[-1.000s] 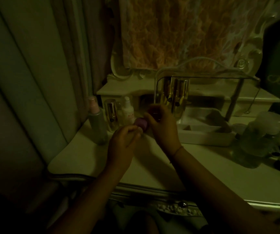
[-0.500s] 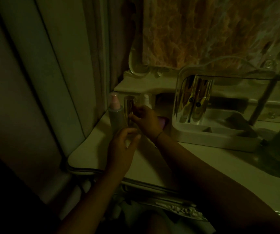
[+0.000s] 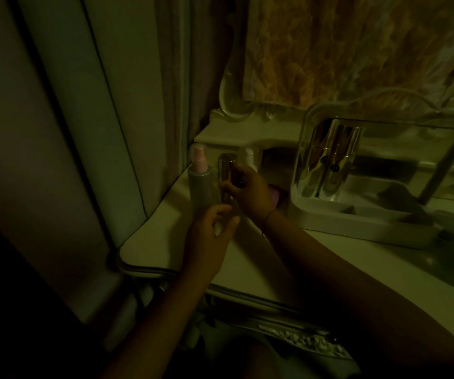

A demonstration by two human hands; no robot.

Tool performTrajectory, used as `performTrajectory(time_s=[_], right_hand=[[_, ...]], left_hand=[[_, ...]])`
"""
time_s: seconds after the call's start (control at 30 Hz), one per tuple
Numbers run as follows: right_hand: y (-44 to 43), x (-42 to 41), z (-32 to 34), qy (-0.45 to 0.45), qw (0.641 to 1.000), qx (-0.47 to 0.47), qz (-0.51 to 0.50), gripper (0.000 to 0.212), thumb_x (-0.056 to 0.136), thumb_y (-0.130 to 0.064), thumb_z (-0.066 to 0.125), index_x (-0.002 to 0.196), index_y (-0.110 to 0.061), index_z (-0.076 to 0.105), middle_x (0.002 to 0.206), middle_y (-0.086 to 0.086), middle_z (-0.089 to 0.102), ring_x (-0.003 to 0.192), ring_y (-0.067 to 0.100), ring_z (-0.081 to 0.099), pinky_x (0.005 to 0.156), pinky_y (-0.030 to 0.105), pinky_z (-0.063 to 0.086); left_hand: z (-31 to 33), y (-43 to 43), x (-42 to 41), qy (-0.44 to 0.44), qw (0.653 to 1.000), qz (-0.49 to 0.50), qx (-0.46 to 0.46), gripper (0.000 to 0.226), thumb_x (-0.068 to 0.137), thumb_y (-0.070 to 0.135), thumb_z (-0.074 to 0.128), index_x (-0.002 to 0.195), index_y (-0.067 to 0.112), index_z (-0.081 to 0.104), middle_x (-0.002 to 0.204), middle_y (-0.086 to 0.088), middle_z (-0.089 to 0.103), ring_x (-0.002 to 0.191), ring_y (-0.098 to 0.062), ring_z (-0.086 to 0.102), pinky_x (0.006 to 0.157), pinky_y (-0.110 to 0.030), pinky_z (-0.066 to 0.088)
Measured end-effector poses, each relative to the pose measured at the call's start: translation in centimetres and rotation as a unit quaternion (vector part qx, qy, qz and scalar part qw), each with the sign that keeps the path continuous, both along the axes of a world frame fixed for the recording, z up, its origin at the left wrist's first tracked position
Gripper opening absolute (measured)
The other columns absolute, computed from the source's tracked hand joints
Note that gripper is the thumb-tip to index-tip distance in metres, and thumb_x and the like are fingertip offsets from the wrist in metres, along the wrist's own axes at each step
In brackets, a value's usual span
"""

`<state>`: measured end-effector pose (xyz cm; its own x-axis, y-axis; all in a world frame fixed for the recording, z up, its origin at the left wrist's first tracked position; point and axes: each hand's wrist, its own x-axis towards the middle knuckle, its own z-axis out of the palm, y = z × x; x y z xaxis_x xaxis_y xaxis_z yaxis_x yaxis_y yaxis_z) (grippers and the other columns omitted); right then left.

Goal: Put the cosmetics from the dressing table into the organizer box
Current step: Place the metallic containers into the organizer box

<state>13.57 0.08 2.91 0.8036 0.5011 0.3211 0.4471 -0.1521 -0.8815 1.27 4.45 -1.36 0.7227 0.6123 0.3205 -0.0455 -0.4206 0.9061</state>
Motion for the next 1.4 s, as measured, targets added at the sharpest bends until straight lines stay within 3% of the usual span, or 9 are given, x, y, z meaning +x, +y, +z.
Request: performTrajectory(time_s=[0.23, 0.43, 0.6, 0.7, 0.83, 1.0, 1.13, 1.27, 1.4], right_hand=[[-5.2, -1.3, 0.1, 0.025, 0.999, -0.013, 0.031, 0.031, 0.079, -0.012, 0.069, 0.108, -0.003, 0.061, 0.109, 0.014, 0.066, 0.101, 0.024, 0.064, 0.088, 0.032, 0.052], [-9.4, -2.6, -0.1, 0.040, 0.998, -0.007, 0.054, 0.034, 0.077, -0.007, 0.070, 0.110, -0.007, 0.063, 0.107, 0.011, 0.069, 0.100, 0.021, 0.066, 0.091, 0.038, 0.053], [-12.4, -3.3, -0.4, 0.017, 0.999, -0.025, 0.031, 0.036, 0.076, -0.011, 0.072, 0.111, -0.011, 0.064, 0.105, 0.007, 0.070, 0.096, 0.016, 0.067, 0.091, 0.039, 0.053], [-14.3, -3.1, 0.1, 0.013, 1.000, -0.008, 0.013, 0.040, 0.075, -0.009, 0.072, 0.114, -0.010, 0.064, 0.106, 0.004, 0.070, 0.096, 0.012, 0.066, 0.092, 0.033, 0.053], [-16.7, -1.6, 2.1, 0.003, 1.000, 0.022, -0.001, 0.039, 0.078, -0.011, 0.069, 0.117, -0.015, 0.063, 0.110, -0.002, 0.069, 0.101, 0.005, 0.065, 0.090, 0.026, 0.052], [-18.9, 2.4, 4.1, -0.005, 0.999, 0.050, -0.021, 0.038, 0.080, -0.005, 0.064, 0.118, -0.007, 0.061, 0.108, 0.001, 0.068, 0.102, 0.008, 0.065, 0.092, 0.034, 0.053], [-19.2, 5.4, 4.1, 0.021, 0.996, 0.072, -0.054, 0.046, 0.079, 0.002, 0.064, 0.124, 0.001, 0.055, 0.114, 0.021, 0.065, 0.106, 0.029, 0.063, 0.096, 0.047, 0.049], [-18.7, 7.0, 3.6, 0.014, 0.996, 0.055, -0.064, 0.047, 0.080, -0.002, 0.065, 0.126, -0.001, 0.054, 0.117, 0.019, 0.064, 0.109, 0.025, 0.062, 0.097, 0.041, 0.050], [-18.2, 7.8, 2.3, 0.014, 0.995, 0.033, -0.090, 0.037, 0.081, -0.004, 0.066, 0.117, -0.002, 0.060, 0.113, 0.019, 0.064, 0.097, 0.019, 0.062, 0.084, 0.028, 0.055]], left_hand=[[0.5, -0.6, -0.1, -0.004, 1.000, -0.005, -0.030, 0.025, 0.081, 0.029, 0.067, 0.101, 0.037, 0.054, 0.101, 0.016, 0.056, 0.104, -0.012, 0.053, 0.084, -0.031, 0.045], [1.0, -2.0, 0.7, 0.009, 0.989, -0.127, -0.077, 0.042, 0.080, 0.011, 0.068, 0.098, 0.047, 0.056, 0.099, 0.021, 0.062, 0.091, 0.007, 0.059, 0.067, -0.006, 0.047], [0.8, -4.2, 1.5, 0.008, 0.987, -0.140, -0.075, 0.051, 0.080, 0.002, 0.065, 0.093, 0.052, 0.058, 0.093, 0.010, 0.070, 0.092, -0.010, 0.067, 0.077, -0.022, 0.052], [1.5, -5.9, 2.4, -0.006, 0.987, -0.149, -0.063, 0.046, 0.079, 0.006, 0.066, 0.100, 0.046, 0.062, 0.095, 0.007, 0.070, 0.093, -0.010, 0.067, 0.075, -0.019, 0.054], [3.9, -8.1, 5.0, -0.032, 0.987, -0.159, -0.017, 0.042, 0.078, 0.015, 0.067, 0.090, 0.054, 0.060, 0.100, -0.003, 0.070, 0.093, -0.016, 0.067, 0.082, -0.037, 0.055], [6.2, -10.4, 10.4, -0.016, 0.986, -0.164, 0.003, 0.035, 0.080, 0.014, 0.066, 0.112, 0.029, 0.062, 0.092, 0.003, 0.068, 0.091, -0.017, 0.066, 0.080, -0.038, 0.055], [6.7, -11.6, 14.1, -0.008, 0.987, -0.161, -0.015, 0.036, 0.082, 0.006, 0.062, 0.118, 0.016, 0.060, 0.101, -0.004, 0.067, 0.097, -0.023, 0.065, 0.066, -0.020, 0.053], [6.3, -11.6, 15.9, -0.001, 0.990, -0.138, 0.016, 0.039, 0.083, 0.003, 0.059, 0.120, 0.014, 0.058, 0.114, -0.013, 0.064, 0.104, -0.026, 0.062, 0.085, -0.040, 0.053], [5.0, -11.6, 16.2, 0.009, 0.993, -0.116, 0.021, 0.036, 0.082, 0.004, 0.060, 0.117, 0.010, 0.058, 0.104, -0.008, 0.066, 0.098, -0.025, 0.063, 0.081, -0.038, 0.053]])
